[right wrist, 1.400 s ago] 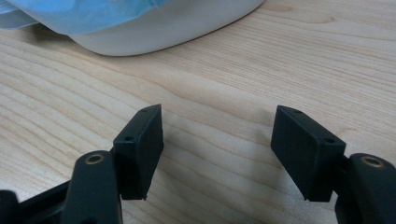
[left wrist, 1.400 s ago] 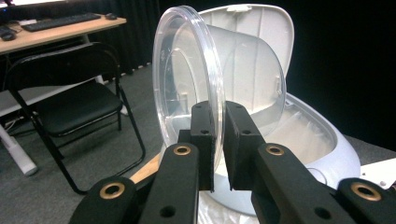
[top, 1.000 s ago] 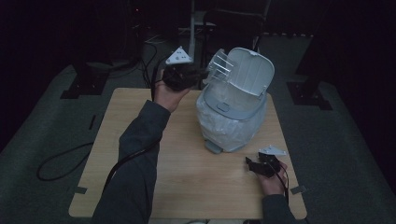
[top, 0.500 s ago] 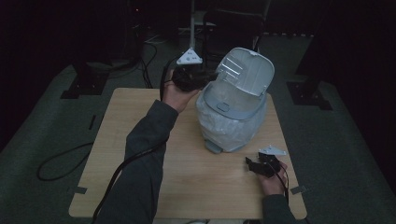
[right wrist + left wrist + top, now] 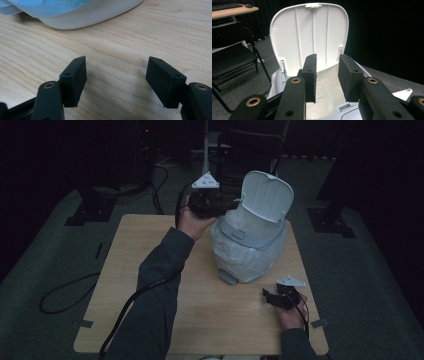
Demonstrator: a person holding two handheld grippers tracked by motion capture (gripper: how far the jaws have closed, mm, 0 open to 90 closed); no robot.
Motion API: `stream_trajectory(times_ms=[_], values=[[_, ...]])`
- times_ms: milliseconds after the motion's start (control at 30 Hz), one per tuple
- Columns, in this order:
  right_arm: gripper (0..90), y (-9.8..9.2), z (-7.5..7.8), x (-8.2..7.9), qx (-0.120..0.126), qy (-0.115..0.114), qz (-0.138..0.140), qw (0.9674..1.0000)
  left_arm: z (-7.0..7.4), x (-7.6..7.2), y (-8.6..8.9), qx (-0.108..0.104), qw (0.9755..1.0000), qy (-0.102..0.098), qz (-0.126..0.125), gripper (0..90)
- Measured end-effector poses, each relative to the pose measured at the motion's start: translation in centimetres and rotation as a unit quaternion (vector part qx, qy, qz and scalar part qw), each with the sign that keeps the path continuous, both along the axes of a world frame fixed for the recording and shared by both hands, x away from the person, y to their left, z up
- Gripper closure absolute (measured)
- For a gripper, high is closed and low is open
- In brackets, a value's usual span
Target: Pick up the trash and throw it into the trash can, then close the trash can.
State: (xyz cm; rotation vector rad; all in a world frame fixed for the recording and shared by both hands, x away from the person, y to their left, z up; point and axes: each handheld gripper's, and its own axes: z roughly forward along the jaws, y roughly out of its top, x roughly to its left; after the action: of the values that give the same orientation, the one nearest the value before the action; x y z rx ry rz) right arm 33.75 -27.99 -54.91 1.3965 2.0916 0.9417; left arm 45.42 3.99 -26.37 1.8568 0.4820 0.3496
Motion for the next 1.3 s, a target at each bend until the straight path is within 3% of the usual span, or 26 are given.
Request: stream_trajectory(times_ms=[467,967,1200,1233,1300], values=[[32.0,0.1,0.0,0.0,0.001,0.0,0.0,1.0,-0.1,0.7,0.0,-0.007,0.9998,0.006,0.017,57.3],[31.8,0.2,0.0,0.0,0.001,0.001,0.002,1.0,1.3,4.2,-1.9,-0.046,0.9977,0.005,0.05,52.7],[31.8,0.2,0.0,-0.1,0.002,0.002,0.002,1.0,1.8,6.0,-3.4,-0.072,0.9928,-0.01,0.095,44.3],[31.7,0.2,0.0,-0.1,0.002,0.002,0.002,1.0,1.9,6.6,-4.0,-0.088,0.9897,-0.013,0.112,44.3],[31.5,0.3,0.0,0.0,0.002,0.002,0.002,1.0,2.1,7.2,-4.7,-0.097,0.9871,-0.007,0.127,43.5]])
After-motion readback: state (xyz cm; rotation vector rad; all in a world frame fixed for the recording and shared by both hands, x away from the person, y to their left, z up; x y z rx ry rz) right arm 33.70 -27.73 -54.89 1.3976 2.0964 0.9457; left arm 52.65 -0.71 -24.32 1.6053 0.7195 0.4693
